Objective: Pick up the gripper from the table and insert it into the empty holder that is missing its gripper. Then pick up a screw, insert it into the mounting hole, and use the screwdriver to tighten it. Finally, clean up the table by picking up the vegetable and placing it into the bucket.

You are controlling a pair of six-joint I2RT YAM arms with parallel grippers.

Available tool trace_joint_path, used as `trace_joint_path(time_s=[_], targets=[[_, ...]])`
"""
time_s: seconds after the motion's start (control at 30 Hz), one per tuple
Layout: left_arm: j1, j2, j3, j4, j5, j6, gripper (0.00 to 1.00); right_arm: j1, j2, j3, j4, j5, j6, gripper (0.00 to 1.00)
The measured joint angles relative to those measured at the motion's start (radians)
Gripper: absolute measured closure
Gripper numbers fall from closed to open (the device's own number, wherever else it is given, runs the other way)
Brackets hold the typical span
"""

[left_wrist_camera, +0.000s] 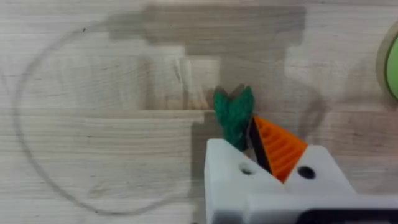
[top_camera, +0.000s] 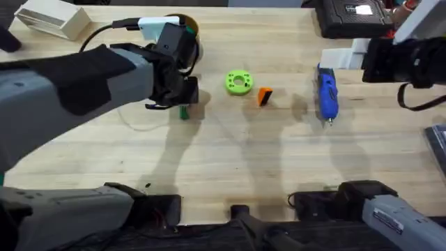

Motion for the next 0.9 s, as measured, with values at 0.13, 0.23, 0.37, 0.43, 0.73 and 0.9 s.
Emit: trace_joint_path(time_s=[0.13, 0.23, 0.37, 0.43, 0.73, 0.9], targets=[[0.000, 0.000, 0.000, 0.011, 0.000, 0.000, 0.991, 0.000, 0.000, 0.000, 0.000, 0.000, 0.000, 0.011], [0.000, 0.000, 0.000, 0.021, 0.000, 0.000, 0.991, 0.000, 0.000, 0.000, 0.000, 0.000, 0.000, 0.012], [0.000, -0.023, 0.000, 0.026, -0.002, 0.000, 0.991, 0.000, 0.000, 0.000, 0.000, 0.000, 0.000, 0.011], [0.000, -0.064, 0.000, 0.026, -0.004, 0.000, 0.991, 0.000, 0.000, 0.000, 0.000, 0.000, 0.000, 0.012], [0.000, -0.339, 0.000, -0.005, -0.013, 0.055, 0.991, 0.000, 0.000, 0.000, 0.000, 0.000, 0.000, 0.011], [0.000, -0.462, 0.002, -0.064, -0.045, 0.073, 0.991, 0.000, 0.000, 0.000, 0.000, 0.000, 0.000, 0.011]])
